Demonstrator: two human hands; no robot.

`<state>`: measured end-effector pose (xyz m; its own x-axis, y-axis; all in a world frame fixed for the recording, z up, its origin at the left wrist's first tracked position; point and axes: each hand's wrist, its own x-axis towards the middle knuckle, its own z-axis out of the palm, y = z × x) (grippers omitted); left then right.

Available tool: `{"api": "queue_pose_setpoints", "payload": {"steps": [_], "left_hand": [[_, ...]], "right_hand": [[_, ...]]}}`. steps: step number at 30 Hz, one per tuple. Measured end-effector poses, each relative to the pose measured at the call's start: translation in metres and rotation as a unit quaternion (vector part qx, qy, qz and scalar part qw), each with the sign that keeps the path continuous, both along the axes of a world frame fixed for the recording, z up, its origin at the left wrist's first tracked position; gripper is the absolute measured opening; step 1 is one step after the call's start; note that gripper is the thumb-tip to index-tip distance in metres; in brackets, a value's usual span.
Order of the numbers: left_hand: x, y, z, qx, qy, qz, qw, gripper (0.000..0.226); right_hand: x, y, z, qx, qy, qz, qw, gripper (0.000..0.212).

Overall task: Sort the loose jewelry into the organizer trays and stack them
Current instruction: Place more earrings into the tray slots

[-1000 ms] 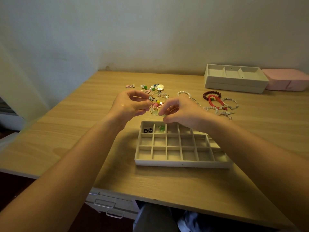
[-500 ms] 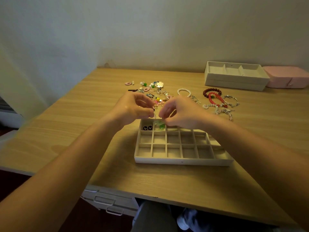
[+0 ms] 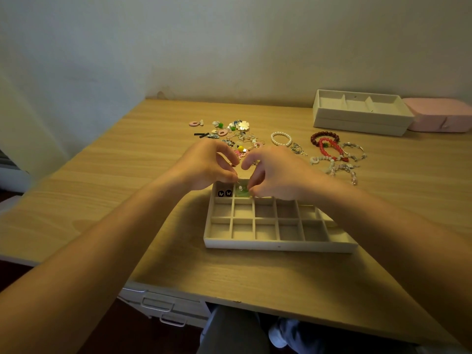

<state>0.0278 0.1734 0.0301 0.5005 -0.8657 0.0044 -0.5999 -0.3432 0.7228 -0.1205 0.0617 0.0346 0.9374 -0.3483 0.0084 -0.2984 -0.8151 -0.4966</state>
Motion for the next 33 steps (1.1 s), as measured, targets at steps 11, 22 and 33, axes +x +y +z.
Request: {"api": "queue_pose_setpoints", "payload": {"steps": [11,22,33], "left_hand": [[0.007,-0.009,0.006,0.02,-0.055,-0.045,0.997,0.029],[0.012,-0.009,0.005,0.014,-0.02,-0.045,0.999,0.037],[0.009,-0.013,0.006,0.05,-0.04,-0.082,0.995,0.033]], "right_hand": [[0.004,0.001,0.002,-0.087,0.002,0.049,0.995,0.056],[0.003,0.0,-0.006,-0.082,-0.022,0.036,0.996,0.023],[0.006,-0.006,-0.003,-0.021,-0.009,-0.018,1.0,0.023]]}}
